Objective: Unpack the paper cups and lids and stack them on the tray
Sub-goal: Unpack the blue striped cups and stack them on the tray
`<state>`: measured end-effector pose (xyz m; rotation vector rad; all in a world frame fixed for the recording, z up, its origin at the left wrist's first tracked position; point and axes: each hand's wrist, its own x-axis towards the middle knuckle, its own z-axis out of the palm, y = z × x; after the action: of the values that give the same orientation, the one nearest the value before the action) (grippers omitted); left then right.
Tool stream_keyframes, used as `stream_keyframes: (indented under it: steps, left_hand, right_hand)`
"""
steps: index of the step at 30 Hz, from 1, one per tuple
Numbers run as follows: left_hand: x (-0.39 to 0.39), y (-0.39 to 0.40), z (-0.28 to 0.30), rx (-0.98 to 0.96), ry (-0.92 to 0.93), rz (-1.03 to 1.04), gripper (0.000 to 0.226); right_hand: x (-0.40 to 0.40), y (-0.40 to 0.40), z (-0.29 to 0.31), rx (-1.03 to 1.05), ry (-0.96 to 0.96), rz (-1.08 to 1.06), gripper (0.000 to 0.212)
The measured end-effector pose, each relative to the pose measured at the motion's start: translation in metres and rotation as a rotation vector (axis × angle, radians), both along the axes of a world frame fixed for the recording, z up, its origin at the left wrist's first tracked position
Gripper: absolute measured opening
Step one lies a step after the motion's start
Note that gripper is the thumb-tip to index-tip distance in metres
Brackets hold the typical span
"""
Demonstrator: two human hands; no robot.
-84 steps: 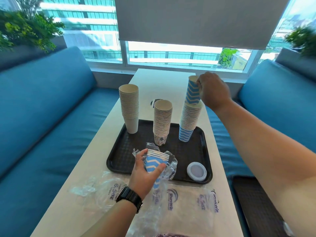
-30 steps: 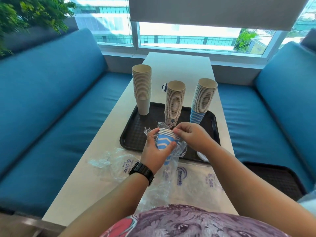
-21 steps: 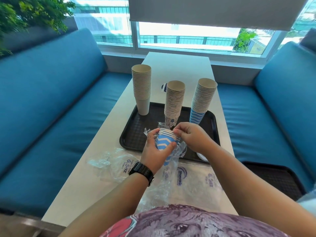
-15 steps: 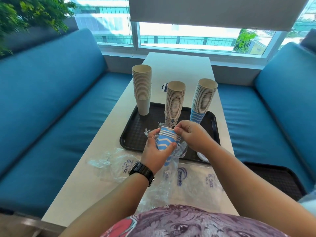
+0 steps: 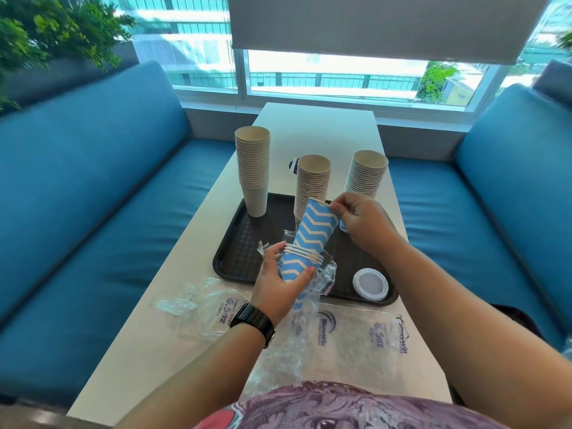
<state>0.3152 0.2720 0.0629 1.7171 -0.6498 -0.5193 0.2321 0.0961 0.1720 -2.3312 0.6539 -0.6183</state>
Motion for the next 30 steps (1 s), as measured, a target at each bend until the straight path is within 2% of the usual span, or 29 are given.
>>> stream_keyframes:
  steps: [13, 17, 22, 30]
  left_hand:
    - [0.003, -0.005, -0.002, 0.007, 0.029, -0.016, 0.065]
    - [0.002, -0.006, 0.000, -0.014, 0.050, 0.004, 0.065]
    - [0.001, -0.007, 0.000, -0.025, 0.072, 0.004, 0.064]
    - [0.003, -0.003, -0.005, 0.006, 0.059, 0.014, 0.065]
  right_hand:
    - [0.012, -0.091, 0.085, -0.307, -0.125, -0.283, 0.020]
    - [0.017, -0.105, 0.101, -0.453, -0.067, -0.380, 0.021]
    - [0.023, -0.114, 0.083, -0.639, 0.099, -0.356, 0.018]
    - [0.026, -0.106, 0.037, -0.562, 0.273, -0.302, 0.022]
